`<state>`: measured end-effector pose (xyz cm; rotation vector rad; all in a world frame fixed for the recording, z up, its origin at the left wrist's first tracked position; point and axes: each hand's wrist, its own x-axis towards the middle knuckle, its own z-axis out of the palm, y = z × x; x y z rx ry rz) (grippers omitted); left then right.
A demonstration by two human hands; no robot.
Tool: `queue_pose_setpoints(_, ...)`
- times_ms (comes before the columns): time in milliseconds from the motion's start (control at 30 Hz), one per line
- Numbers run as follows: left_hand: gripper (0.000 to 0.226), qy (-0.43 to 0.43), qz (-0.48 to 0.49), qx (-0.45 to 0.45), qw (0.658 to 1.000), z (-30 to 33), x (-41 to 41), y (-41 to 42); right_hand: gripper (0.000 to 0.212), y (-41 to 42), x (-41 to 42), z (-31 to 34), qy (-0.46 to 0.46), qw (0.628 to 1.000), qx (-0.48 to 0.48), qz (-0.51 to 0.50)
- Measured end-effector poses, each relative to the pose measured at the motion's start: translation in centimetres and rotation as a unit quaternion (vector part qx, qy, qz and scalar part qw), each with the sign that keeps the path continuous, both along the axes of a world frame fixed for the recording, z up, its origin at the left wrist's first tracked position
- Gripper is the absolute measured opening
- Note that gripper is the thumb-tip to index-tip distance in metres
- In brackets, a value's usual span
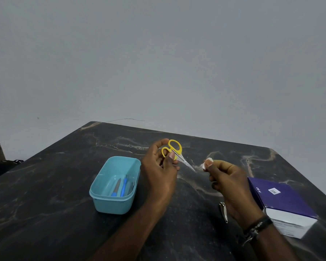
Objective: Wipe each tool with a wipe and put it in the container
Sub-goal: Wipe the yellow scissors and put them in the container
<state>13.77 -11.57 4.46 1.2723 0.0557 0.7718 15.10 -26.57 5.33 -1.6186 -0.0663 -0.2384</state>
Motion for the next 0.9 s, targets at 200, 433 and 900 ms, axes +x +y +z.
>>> queue_pose_setpoints(200,0.036,-0.009,0.035,0.109,0.993,-0.3,0.04,-0.21,0.019,0.86,-0.77,0.1,-0.01,0.988,-0.108,0.11)
queue_pose_setpoints(433,0.05,0.009,0.013,0.109,0.994,-0.18,0.09,-0.05,0.018,0.72,-0.86,0.38,-0.012,0.987,-0.098,0.129)
queue_pose_setpoints(900,0.042,0.007,0.009,0.112,0.994,-0.78,0.64,-0.15,0.021,0.47,-0.17,0.15,-0.03,0.996,-0.06,0.066)
